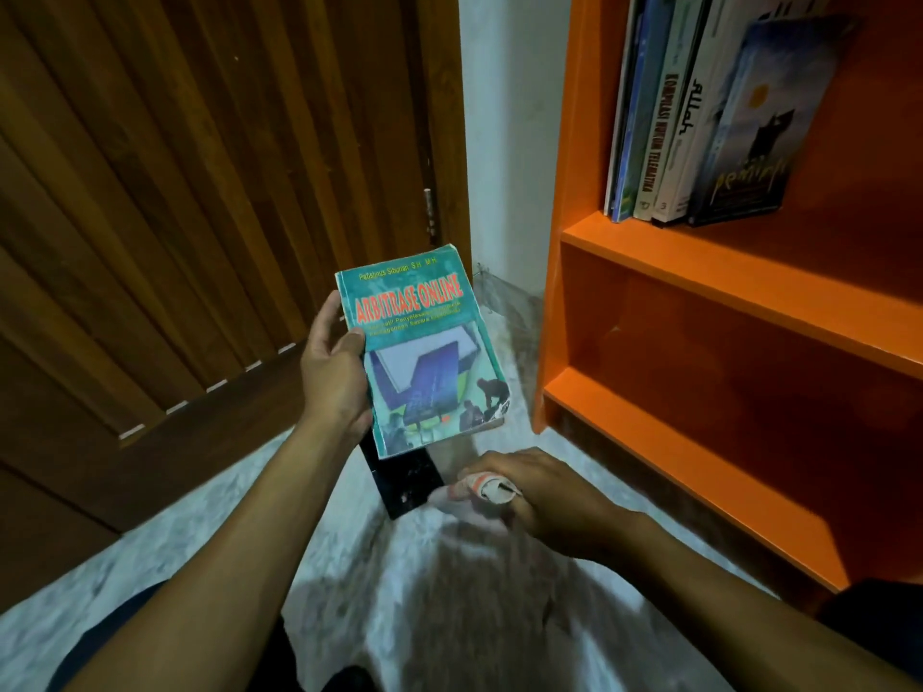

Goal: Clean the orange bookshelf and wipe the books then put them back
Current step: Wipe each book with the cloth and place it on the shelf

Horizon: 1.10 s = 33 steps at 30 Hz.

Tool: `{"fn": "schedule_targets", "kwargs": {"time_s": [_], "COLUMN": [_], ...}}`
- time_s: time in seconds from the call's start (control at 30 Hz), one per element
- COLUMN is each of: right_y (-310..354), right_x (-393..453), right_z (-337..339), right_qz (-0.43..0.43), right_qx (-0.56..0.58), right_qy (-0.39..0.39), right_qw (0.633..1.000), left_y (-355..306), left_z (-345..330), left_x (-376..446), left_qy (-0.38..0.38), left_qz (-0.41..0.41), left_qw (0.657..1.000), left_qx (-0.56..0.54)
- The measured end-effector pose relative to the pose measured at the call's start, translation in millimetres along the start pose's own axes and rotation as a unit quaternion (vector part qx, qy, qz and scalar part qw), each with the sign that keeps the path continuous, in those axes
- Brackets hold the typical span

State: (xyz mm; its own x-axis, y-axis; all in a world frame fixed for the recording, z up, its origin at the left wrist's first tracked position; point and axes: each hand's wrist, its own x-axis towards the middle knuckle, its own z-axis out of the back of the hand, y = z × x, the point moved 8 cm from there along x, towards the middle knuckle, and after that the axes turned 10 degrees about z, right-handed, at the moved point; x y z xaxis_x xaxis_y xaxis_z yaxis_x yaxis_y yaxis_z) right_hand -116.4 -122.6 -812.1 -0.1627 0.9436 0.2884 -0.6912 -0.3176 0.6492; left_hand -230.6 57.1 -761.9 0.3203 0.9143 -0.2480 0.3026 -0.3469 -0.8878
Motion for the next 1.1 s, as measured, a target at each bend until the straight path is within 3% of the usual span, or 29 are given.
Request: {"fn": "schedule_targets", "kwargs": {"time_s": [0.07, 0.17, 0.33, 0.4, 0.6, 0.73, 0.8, 0.87, 1.1], "right_y": [-15, -20, -32, -31, -22, -9, -3, 3, 5], "right_x": [-1, 1, 0, 2, 18, 20, 17, 16, 12], "right_z": [9, 47, 102, 107, 75, 35, 21, 10, 0], "right_qz": [-0.053, -0.073, -0.106, -0.093, -0.081, -0.049, -0.013, 0.019, 0.007], "right_qx": [0.018, 0.085, 0.163, 0.145, -0.028, -0.019, -0.014, 0.012, 0.057], "right_qy": [-0.016, -0.126, -0.366, -0.409, -0.323, -0.244, -0.218, -0.192, -0.158], "right_qw": [0.998, 0.986, 0.91, 0.896, 0.942, 0.968, 0.976, 0.981, 0.986], "left_y": [-1, -1, 32, 51, 79, 74, 68, 59, 29], "left_z": [-1, -12, -35, -48, -83, -73, -61, -48, -9], "left_x": [-1, -12, -28, -35, -51, -37, -26, -14, 12], "left_qy": [0.009, 0.044, 0.102, 0.135, 0.207, 0.137, 0.097, 0.063, -0.015], "left_qz": [-0.011, -0.047, -0.033, -0.016, 0.041, 0.13, 0.132, 0.119, 0.066], "left_qw": [0.999, 0.992, 0.978, 0.971, 0.962, 0.982, 0.985, 0.989, 0.996], "left_qx": [0.033, 0.111, 0.181, 0.196, 0.172, -0.003, -0.056, -0.068, -0.051]}}
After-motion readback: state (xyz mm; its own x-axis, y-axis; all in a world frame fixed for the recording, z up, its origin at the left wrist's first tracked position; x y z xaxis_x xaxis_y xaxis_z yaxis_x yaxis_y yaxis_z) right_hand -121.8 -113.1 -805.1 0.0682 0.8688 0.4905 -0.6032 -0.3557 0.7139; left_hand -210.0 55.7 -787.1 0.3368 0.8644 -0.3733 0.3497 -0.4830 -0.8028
